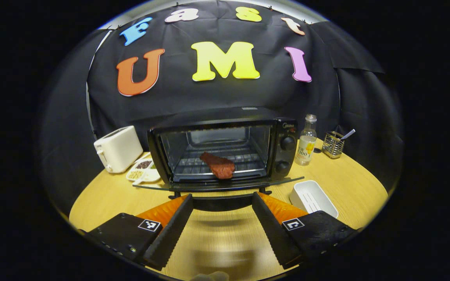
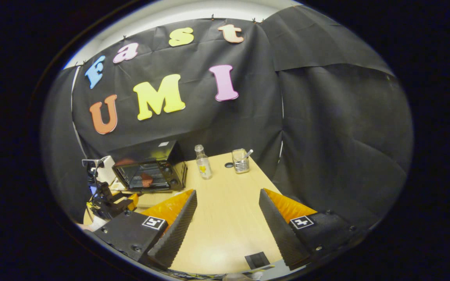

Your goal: Open the electric oven with the left hand, put the food in, and close the electric oven.

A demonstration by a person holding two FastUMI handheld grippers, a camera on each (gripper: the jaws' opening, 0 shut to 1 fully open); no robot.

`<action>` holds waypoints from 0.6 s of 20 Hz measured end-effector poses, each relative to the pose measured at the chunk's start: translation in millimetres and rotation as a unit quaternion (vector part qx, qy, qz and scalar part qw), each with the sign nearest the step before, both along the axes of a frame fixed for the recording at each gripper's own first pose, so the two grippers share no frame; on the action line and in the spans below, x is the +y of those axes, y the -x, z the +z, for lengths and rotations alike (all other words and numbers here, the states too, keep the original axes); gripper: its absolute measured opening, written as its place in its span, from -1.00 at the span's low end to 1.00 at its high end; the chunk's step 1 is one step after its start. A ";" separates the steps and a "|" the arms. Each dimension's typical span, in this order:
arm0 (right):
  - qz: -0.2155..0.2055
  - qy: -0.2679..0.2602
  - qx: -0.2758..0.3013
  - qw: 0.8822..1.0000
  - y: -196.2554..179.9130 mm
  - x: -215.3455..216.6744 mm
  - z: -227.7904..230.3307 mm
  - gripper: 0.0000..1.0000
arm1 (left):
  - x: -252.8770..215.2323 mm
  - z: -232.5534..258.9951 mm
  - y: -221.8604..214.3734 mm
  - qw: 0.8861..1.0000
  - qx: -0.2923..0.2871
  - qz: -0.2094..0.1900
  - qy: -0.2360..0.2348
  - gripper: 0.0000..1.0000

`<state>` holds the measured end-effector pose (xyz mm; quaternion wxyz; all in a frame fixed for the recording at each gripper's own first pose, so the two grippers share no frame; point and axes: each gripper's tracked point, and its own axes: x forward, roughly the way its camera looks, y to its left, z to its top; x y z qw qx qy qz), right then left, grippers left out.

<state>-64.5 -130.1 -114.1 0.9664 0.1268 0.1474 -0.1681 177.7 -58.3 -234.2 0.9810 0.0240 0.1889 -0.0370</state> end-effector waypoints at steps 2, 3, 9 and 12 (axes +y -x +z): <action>-0.005 -0.003 -0.006 1.000 1.1 -3.0 3.9 1.00 | 2.9 5.2 -10.9 1.000 0.004 0.006 0.012 0.95; -0.009 -0.004 -0.009 1.000 3.2 -5.0 5.6 1.00 | 3.7 12.2 -19.5 1.000 -0.002 0.008 0.013 0.96; -0.031 -0.014 -0.014 0.999 14.7 -15.7 4.9 1.00 | 9.1 35.6 -48.6 1.000 -0.026 0.011 0.004 0.94; -0.039 -0.015 -0.015 0.999 19.9 -17.7 3.3 1.00 | 10.5 28.9 -48.8 1.000 -0.017 0.013 0.005 0.94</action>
